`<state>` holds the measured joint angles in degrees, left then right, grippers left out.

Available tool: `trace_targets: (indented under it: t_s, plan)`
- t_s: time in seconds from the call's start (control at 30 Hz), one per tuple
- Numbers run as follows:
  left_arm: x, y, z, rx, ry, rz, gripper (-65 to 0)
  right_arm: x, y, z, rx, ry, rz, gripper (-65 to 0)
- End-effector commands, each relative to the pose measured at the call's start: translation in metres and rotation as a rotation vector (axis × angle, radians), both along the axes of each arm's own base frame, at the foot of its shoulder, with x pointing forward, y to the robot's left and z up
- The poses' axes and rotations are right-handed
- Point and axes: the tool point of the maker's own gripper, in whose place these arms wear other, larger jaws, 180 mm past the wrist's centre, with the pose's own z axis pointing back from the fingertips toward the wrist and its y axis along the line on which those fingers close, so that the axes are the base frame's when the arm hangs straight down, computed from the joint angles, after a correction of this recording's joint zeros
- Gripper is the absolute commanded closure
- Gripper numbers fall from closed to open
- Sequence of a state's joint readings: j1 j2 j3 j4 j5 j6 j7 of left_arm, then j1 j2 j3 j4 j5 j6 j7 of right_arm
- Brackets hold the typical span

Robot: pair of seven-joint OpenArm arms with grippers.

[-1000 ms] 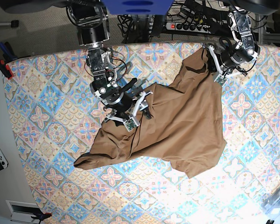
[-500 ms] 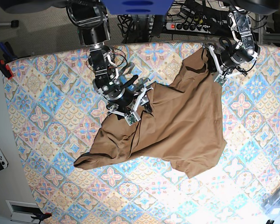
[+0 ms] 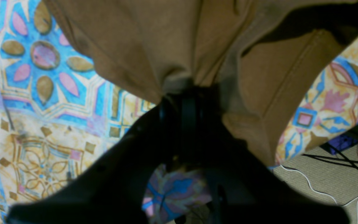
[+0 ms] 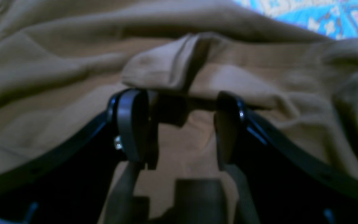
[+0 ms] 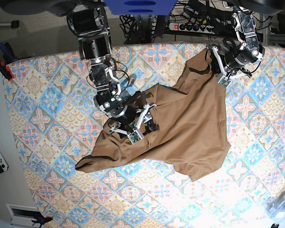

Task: Layout the t-shirt on the table in an organized manner, then fold the t-shirt properly
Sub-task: 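Grasp the brown t-shirt fabric near the left gripper with the right gripper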

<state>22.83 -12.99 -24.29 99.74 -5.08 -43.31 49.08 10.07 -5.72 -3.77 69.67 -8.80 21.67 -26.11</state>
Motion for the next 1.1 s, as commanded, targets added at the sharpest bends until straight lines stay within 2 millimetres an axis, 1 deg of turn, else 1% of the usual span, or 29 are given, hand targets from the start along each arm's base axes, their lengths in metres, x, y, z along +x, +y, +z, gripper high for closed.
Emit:
trace_targets:
  t_s: [0.0,0.03,0.1,0.27,0.37,0.43,0.5,0.57,0.6,0.7,0.73,1.0,1.07]
  plan:
    - [-0.039,0.037,-0.021,0.198,0.197,0.046,0.0,0.016,0.006,0.025,0.038,-0.067,0.003,-33.8]
    - [-0.039,0.037,-0.021,0.198,0.197,0.046,0.0,0.019,0.007,0.029,0.039,-0.075,0.003,-33.8]
    - [-0.039,0.037,-0.021,0.198,0.197,0.046,0.0,0.02,0.007,0.029,0.04,-0.074,0.003,-33.8]
    - [-0.038,0.037,-0.021,0.198,0.195,0.047,0.0,0.016,0.008,0.016,0.038,-0.04,0.006,-33.8]
    - [-0.038,0.037,-0.021,0.198,0.195,0.047,0.0,0.013,0.009,0.014,0.038,-0.035,0.008,-33.8]
    - [-0.038,0.037,-0.021,0.198,0.195,0.047,0.0,0.011,0.015,0.015,0.034,-0.038,0.026,-33.8]
    - [-0.033,0.033,-0.021,0.195,0.186,0.035,0.0,0.006,0.025,0.015,0.029,-0.042,0.059,-33.8]
    - [-0.032,0.032,-0.022,0.193,0.187,0.031,0.0,0.001,0.036,0.016,0.024,-0.047,0.095,-33.8]
    - [-0.032,0.031,-0.022,0.193,0.187,0.029,0.0,-0.004,0.039,0.013,0.022,-0.04,0.105,-33.8]
    - [-0.031,0.031,-0.021,0.193,0.185,0.029,0.0,-0.029,0.045,-0.008,0.022,0.015,0.124,-33.8]
    - [-0.031,0.031,-0.021,0.193,0.184,0.029,0.0,-0.034,0.045,-0.011,0.022,0.026,0.124,-33.8]
    - [-0.03,0.031,-0.021,0.193,0.182,0.029,0.0,-0.032,0.041,-0.012,0.024,0.027,0.112,-33.8]
    - [-0.03,0.031,-0.021,0.193,0.182,0.029,0.0,-0.028,0.036,-0.011,0.027,0.027,0.094,-33.8]
